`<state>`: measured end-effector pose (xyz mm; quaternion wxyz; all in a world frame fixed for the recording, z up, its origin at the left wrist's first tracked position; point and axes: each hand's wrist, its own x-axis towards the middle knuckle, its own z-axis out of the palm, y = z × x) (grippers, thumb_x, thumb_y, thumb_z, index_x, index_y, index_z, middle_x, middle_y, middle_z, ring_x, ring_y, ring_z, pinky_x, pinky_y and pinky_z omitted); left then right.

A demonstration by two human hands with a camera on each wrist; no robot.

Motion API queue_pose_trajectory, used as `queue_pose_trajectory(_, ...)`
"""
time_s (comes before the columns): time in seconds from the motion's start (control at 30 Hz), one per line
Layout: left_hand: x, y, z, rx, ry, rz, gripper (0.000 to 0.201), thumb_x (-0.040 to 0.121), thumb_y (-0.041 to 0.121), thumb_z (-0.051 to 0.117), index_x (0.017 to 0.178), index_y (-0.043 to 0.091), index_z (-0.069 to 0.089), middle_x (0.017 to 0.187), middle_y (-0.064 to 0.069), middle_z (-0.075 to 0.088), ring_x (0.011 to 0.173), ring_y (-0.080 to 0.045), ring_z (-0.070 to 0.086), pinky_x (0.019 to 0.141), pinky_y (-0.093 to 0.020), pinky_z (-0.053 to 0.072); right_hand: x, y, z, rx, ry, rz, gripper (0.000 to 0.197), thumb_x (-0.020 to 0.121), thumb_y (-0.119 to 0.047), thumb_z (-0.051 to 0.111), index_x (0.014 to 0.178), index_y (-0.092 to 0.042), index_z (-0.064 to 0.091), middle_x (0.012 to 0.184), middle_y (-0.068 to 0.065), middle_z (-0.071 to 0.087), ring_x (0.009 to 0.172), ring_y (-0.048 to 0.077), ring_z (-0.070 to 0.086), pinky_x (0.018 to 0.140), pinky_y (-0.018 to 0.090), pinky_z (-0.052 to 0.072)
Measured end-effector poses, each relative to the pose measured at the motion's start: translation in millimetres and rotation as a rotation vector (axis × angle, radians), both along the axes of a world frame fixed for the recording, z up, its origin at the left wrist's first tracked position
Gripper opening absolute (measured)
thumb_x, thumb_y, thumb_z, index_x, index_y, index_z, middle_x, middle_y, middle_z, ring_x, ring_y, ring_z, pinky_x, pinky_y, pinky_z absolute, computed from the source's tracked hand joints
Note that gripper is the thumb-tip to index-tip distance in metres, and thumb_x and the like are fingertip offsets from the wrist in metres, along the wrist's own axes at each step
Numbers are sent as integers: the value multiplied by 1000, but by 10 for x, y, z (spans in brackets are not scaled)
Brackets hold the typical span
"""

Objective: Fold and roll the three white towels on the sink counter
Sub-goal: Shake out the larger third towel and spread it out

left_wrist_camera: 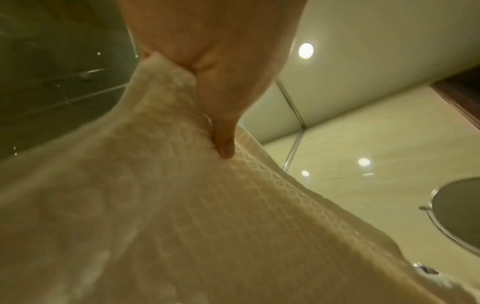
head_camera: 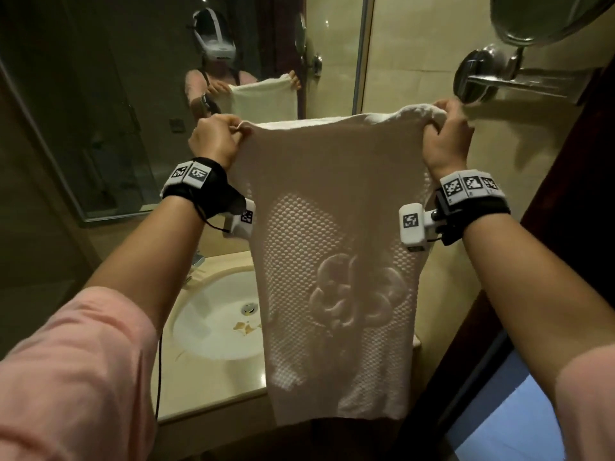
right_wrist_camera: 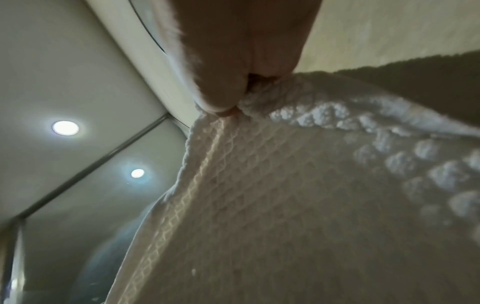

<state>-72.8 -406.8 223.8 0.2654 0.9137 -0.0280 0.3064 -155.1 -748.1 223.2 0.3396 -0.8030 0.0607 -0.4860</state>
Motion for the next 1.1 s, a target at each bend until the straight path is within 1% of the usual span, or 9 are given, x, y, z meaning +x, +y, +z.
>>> queue_pose_trajectory(0.07,274,-2,27,0,-26,15,26,93,38,54,115,30,66,120,-9,64,116,-30,54,97,-36,44,253,-5,-3,-20,9,-21,25,88,-4,48,112,-5,58,107,14,65,101,26,60,81,25,42)
queue_pose_trajectory(0.17,672,7,94,-14,-77,44,28,96,37,51,118,28,65,121,-17,59,119,-35,47,102,-39,38,637,49,15,-54,-13,-35,24,89,-6,47,112,-6,56,104,14,67,96,26,62,74,23,40)
queue_pose_trajectory(0.37,1706,198,-7,-63,16,-13,29,92,42,53,115,30,67,119,-7,66,114,-31,57,92,-37,47,1631,195,-37,-69,40,-42,34,83,1,42,112,-9,57,103,14,67,94,31,62,75,33,45)
queue_pose_trajectory(0.53,2372,299,-558,28,249,-109,34,90,47,52,107,24,71,106,-7,71,97,-29,65,84,-31,51,2323,171,-567,-55,309,-103,48,80,8,38,118,-13,60,112,19,66,104,36,60,84,35,45)
queue_pose_trajectory(0.67,2695,288,-1020,6,406,-217,26,94,31,59,108,15,72,106,-6,71,97,-23,64,75,-25,42,2683,131,-1062,-22,484,-118,50,80,9,36,118,-15,59,114,20,64,106,37,58,84,37,45)
queue_pose_trajectory(0.77,2898,289,-1361,-27,532,-251,22,91,34,62,92,16,74,82,-5,70,71,-21,64,66,-29,48,2891,56,-1421,-32,586,-126,47,84,6,38,117,-18,60,115,18,64,106,36,59,82,36,46)
queue_pose_trajectory(0.9,3092,248,-1761,-237,716,-275,18,93,21,59,83,10,70,64,-14,64,40,-18,58,46,-27,50,3169,-79,-1743,-70,659,-104,45,85,1,40,117,-22,61,117,19,63,107,37,58,86,37,46)
queue_pose_trajectory(1.03,3141,190,-1985,-355,830,-252,14,97,11,53,89,9,65,70,-14,62,37,-14,62,34,-23,46,3407,-203,-1931,-124,763,-42,41,86,-4,44,117,-24,61,118,18,63,108,37,59,88,38,46)
queue_pose_trajectory(1.1,3179,176,-2102,-386,896,-240,13,98,11,50,96,7,63,83,-17,64,46,-19,67,38,-27,51,3497,-265,-2019,-141,812,-18,37,87,-7,45,113,-26,63,118,17,63,107,36,59,87,38,46)
